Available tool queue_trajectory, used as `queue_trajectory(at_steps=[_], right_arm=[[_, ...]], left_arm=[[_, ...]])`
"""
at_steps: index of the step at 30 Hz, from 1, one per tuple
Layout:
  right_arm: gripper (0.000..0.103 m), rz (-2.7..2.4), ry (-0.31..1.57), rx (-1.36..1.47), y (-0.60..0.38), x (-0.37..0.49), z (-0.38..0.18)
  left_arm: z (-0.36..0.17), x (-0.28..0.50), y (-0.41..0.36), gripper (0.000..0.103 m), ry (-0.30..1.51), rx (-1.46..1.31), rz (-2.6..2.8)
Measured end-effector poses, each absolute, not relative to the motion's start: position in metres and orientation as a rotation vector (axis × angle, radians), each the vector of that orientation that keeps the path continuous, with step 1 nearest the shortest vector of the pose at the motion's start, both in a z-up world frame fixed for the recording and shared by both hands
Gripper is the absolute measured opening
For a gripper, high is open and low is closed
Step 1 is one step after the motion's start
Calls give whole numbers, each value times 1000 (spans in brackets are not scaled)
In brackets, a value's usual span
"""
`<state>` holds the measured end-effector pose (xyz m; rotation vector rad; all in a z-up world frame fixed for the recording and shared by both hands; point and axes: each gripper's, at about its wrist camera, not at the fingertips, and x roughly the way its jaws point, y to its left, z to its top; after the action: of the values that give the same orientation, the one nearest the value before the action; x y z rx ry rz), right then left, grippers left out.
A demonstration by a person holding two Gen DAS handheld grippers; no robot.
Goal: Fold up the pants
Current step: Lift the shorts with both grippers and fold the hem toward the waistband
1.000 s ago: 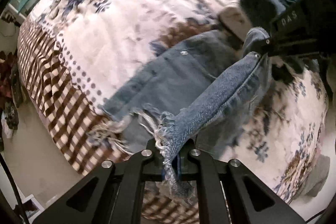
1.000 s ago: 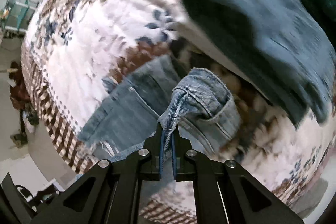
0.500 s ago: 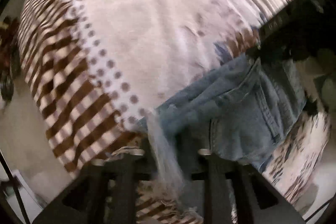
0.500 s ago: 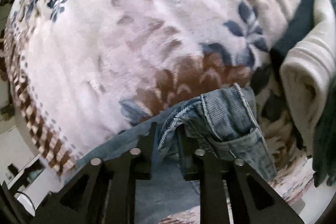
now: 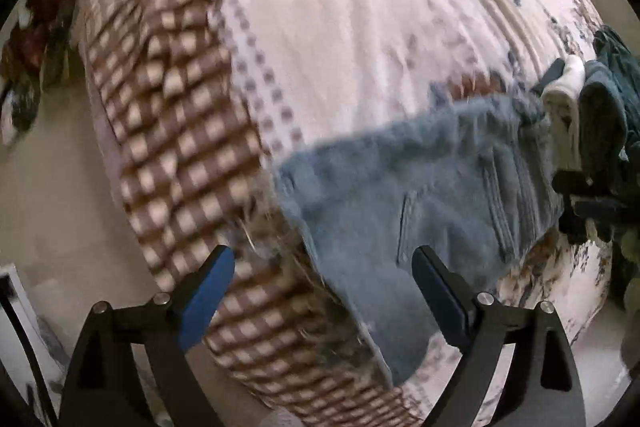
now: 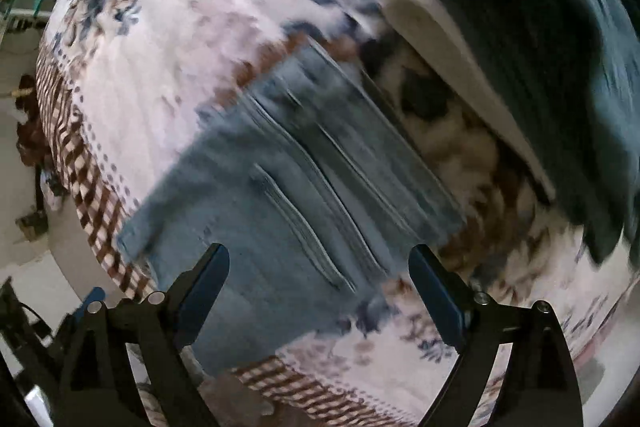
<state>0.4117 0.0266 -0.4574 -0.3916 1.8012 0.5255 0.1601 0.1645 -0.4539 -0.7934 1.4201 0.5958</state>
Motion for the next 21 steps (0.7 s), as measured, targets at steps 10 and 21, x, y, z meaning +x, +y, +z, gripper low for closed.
queue_trajectory(at_steps=[10,21], right_arm=[[93,420,1911,-112,-93,388,-525],[93,584,1923,435,-105,414,-577]], left_arm=[[-555,107,102,91,1581,-874,639],[-532,76,85,91,1340,-1260,617]])
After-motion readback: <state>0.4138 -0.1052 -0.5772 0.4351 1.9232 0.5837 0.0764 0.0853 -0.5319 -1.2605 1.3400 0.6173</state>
